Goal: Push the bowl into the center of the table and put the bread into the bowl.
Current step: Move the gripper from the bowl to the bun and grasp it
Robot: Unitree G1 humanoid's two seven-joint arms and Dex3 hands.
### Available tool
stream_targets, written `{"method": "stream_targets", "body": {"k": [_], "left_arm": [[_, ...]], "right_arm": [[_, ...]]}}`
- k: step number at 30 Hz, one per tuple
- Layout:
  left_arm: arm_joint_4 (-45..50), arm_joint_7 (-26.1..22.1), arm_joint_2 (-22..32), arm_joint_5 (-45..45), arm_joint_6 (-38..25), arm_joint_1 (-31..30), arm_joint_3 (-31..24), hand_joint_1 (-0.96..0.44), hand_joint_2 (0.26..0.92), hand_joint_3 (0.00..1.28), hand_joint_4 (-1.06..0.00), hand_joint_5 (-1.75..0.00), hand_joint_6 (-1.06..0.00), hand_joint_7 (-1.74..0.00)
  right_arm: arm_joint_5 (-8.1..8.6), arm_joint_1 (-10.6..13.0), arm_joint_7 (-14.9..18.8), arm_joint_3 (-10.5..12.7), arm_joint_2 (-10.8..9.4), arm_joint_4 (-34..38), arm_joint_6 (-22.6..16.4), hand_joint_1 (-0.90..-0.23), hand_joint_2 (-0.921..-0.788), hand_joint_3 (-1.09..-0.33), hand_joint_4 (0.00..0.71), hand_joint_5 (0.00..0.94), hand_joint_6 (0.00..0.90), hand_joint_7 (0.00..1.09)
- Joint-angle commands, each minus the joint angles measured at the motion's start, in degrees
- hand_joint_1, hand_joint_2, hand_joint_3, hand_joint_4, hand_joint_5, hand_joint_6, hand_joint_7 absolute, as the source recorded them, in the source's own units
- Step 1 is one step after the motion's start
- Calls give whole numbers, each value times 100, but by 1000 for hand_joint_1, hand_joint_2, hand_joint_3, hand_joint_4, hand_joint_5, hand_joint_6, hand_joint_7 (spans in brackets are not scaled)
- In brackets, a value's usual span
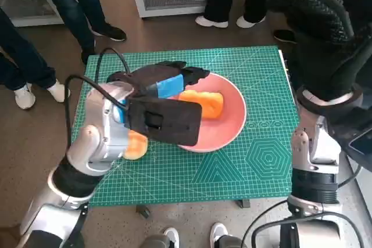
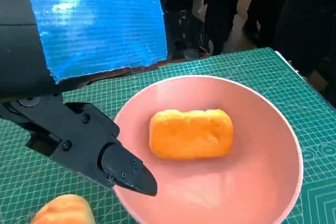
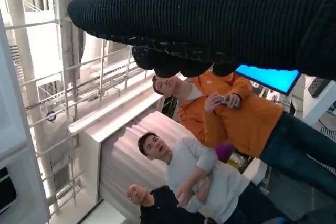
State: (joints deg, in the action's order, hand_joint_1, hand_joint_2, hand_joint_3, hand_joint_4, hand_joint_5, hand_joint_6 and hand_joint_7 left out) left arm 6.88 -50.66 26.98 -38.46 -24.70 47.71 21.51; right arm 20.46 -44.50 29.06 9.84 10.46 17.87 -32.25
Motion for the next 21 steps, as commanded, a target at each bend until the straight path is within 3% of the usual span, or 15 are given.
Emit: {"method": "stream_targets", "body": {"k": [1,12,21], "left_arm": [[402,-133,292,122,-36,60,-276,-439,666,0,1,1,-81,-118],[1645,-609,982,648,-464,-281,-1139,-417,652,0,1,1,-81,-99],[2366,-603,1371,996,-835,-860,-1717,-216,638,1,1,1,-85,-78]], "right_arm": [[48,85,-4,-7,-28,-3,60,-668,-921,-726,317,1,245,339],[48,47,5,1,-35,47,28,-667,-921,-725,320,2,247,335],[23,7,3,-13,-56,84,-2,-666,-921,-725,315,0,244,331]]}}
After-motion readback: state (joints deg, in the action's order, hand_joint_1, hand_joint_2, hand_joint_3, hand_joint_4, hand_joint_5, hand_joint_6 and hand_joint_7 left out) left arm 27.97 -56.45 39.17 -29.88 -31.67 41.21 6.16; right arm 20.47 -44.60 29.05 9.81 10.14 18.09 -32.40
